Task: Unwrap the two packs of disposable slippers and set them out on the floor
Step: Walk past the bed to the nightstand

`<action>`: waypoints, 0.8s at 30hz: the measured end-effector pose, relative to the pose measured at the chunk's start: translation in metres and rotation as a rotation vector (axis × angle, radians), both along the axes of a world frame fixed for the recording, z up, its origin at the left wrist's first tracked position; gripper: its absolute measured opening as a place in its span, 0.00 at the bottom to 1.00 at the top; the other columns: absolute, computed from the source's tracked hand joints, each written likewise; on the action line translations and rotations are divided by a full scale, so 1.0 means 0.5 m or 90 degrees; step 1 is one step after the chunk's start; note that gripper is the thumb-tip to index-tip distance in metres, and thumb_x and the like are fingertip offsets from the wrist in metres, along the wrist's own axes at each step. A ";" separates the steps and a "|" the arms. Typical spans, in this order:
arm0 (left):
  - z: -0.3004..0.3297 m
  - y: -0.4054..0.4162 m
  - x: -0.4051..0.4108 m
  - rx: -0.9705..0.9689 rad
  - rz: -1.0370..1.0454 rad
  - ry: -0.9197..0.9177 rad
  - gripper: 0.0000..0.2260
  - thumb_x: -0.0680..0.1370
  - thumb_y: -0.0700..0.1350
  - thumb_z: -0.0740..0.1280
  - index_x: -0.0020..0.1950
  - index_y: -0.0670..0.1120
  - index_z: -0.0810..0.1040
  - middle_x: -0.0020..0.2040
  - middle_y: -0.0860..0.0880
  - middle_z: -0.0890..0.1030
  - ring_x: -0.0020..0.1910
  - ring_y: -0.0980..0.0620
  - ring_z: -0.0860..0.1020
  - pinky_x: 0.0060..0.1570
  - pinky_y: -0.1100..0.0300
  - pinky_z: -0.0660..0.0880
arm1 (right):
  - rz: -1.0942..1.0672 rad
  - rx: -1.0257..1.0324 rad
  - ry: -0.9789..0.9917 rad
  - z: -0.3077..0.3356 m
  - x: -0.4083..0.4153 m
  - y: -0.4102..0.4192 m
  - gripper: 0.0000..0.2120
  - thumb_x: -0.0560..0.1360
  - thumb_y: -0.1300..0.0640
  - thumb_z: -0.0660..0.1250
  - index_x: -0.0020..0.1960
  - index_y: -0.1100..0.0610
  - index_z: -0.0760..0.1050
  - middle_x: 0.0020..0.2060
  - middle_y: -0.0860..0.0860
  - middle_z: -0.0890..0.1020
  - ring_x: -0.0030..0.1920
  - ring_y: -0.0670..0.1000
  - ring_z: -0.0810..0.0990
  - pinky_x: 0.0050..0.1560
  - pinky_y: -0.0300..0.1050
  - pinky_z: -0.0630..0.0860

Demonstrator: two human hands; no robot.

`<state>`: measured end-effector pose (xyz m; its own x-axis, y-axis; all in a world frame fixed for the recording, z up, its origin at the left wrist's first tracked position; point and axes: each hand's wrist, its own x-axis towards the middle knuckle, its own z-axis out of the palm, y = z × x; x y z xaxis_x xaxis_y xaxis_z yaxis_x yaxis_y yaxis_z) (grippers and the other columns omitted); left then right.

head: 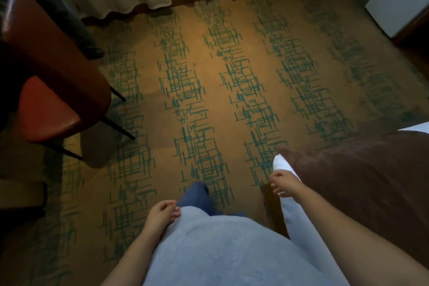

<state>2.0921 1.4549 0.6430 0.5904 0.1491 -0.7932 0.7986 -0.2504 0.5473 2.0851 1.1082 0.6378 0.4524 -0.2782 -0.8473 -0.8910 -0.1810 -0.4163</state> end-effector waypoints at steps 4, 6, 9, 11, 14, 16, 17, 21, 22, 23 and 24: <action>-0.026 -0.052 0.155 -0.015 -0.067 0.032 0.05 0.78 0.35 0.59 0.49 0.37 0.74 0.38 0.42 0.78 0.37 0.48 0.77 0.36 0.61 0.72 | -0.055 -0.001 -0.001 -0.018 0.098 -0.057 0.09 0.75 0.62 0.56 0.37 0.58 0.71 0.32 0.55 0.73 0.28 0.51 0.69 0.29 0.39 0.62; -0.031 -0.084 0.257 -0.031 -0.092 0.029 0.05 0.78 0.35 0.59 0.47 0.38 0.74 0.38 0.42 0.78 0.36 0.49 0.77 0.32 0.64 0.75 | -0.113 0.006 0.003 -0.032 0.144 -0.080 0.11 0.75 0.63 0.56 0.34 0.57 0.69 0.31 0.54 0.71 0.26 0.50 0.68 0.29 0.38 0.60; -0.022 -0.138 0.427 -0.047 -0.132 0.023 0.07 0.78 0.35 0.58 0.43 0.41 0.74 0.37 0.42 0.77 0.33 0.49 0.76 0.22 0.69 0.74 | -0.179 0.008 0.014 -0.038 0.207 -0.105 0.12 0.76 0.64 0.55 0.34 0.57 0.69 0.29 0.54 0.69 0.26 0.50 0.67 0.29 0.39 0.58; -0.006 -0.167 0.533 -0.036 -0.192 0.037 0.06 0.78 0.35 0.58 0.43 0.39 0.73 0.32 0.44 0.75 0.26 0.53 0.74 0.18 0.69 0.69 | -0.215 0.001 0.029 -0.032 0.243 -0.111 0.11 0.76 0.64 0.55 0.37 0.58 0.69 0.30 0.54 0.70 0.26 0.50 0.66 0.29 0.38 0.58; 0.017 -0.216 0.680 0.000 -0.305 0.068 0.08 0.78 0.36 0.58 0.40 0.41 0.73 0.26 0.49 0.73 0.21 0.56 0.69 0.17 0.71 0.63 | -0.278 -0.013 0.031 -0.026 0.297 -0.110 0.11 0.76 0.63 0.56 0.37 0.57 0.69 0.30 0.54 0.71 0.26 0.50 0.66 0.27 0.36 0.58; 0.027 -0.264 0.780 0.034 -0.357 0.058 0.11 0.78 0.38 0.58 0.37 0.44 0.73 0.31 0.47 0.74 0.27 0.53 0.71 0.17 0.71 0.62 | -0.300 -0.030 0.033 -0.033 0.333 -0.109 0.11 0.75 0.64 0.56 0.35 0.56 0.69 0.29 0.55 0.72 0.26 0.51 0.68 0.25 0.36 0.60; 0.033 -0.294 0.828 0.051 -0.382 0.046 0.11 0.78 0.38 0.58 0.36 0.45 0.73 0.32 0.47 0.74 0.27 0.53 0.72 0.18 0.71 0.62 | -0.303 -0.046 0.038 -0.037 0.349 -0.109 0.11 0.74 0.64 0.57 0.34 0.56 0.70 0.30 0.56 0.73 0.28 0.52 0.69 0.26 0.38 0.62; 0.044 -0.428 0.954 0.049 -0.453 0.029 0.11 0.79 0.40 0.58 0.38 0.45 0.73 0.33 0.49 0.74 0.25 0.58 0.74 0.29 0.66 0.61 | -0.311 -0.085 0.073 -0.044 0.389 -0.131 0.09 0.73 0.61 0.60 0.37 0.55 0.76 0.40 0.56 0.81 0.44 0.57 0.79 0.45 0.46 0.73; 0.042 -0.463 0.974 0.035 -0.458 0.031 0.10 0.79 0.40 0.57 0.39 0.45 0.73 0.34 0.49 0.75 0.27 0.57 0.74 0.30 0.65 0.62 | -0.324 -0.092 0.080 -0.045 0.397 -0.143 0.08 0.73 0.61 0.61 0.40 0.56 0.78 0.43 0.56 0.82 0.48 0.58 0.79 0.50 0.47 0.74; 0.042 -0.500 0.989 0.023 -0.462 0.034 0.10 0.79 0.40 0.57 0.40 0.45 0.73 0.35 0.50 0.75 0.30 0.56 0.74 0.31 0.64 0.63 | -0.341 -0.088 0.084 -0.049 0.404 -0.158 0.08 0.73 0.61 0.61 0.41 0.57 0.79 0.44 0.56 0.82 0.49 0.58 0.80 0.52 0.49 0.75; 0.037 -0.535 1.002 0.016 -0.466 0.041 0.09 0.79 0.41 0.57 0.41 0.46 0.73 0.37 0.50 0.77 0.33 0.55 0.75 0.33 0.63 0.65 | -0.364 -0.074 0.087 -0.051 0.412 -0.174 0.09 0.73 0.62 0.61 0.40 0.57 0.78 0.42 0.57 0.82 0.48 0.58 0.80 0.52 0.50 0.76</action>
